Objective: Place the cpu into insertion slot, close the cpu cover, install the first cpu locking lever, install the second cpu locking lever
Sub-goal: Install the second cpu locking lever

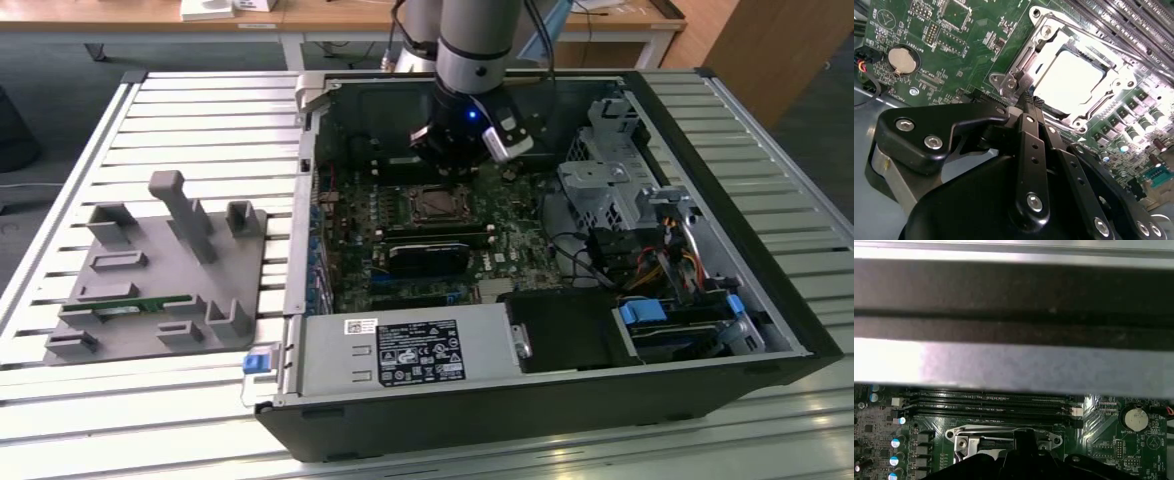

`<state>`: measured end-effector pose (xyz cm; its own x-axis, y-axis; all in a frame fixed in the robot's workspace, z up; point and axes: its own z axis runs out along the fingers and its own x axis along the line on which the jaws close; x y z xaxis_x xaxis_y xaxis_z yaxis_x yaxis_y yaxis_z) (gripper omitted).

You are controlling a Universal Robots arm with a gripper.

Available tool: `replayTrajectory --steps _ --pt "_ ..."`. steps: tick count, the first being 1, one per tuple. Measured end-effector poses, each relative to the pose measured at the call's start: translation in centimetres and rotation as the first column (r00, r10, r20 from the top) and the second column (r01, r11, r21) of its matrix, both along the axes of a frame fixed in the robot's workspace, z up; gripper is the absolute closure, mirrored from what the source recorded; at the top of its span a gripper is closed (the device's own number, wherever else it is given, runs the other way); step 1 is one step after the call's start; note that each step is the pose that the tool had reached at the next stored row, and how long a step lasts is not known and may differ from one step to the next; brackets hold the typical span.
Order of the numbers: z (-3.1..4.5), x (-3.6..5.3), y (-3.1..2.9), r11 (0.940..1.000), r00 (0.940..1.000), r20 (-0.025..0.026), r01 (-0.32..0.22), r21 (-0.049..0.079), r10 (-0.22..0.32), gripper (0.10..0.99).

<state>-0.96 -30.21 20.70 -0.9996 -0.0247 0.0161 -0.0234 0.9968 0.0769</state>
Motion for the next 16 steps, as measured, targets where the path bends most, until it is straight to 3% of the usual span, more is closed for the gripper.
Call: replayTrajectory --steps 11,16 --pt "0.04 0.04 -0.65 1.0000 1.0000 -0.0001 0.000 0.000 0.000 0.980" --pt "1.15 0.04 -0.65 1.0000 1.0000 0.0000 0.000 0.000 0.000 0.980"
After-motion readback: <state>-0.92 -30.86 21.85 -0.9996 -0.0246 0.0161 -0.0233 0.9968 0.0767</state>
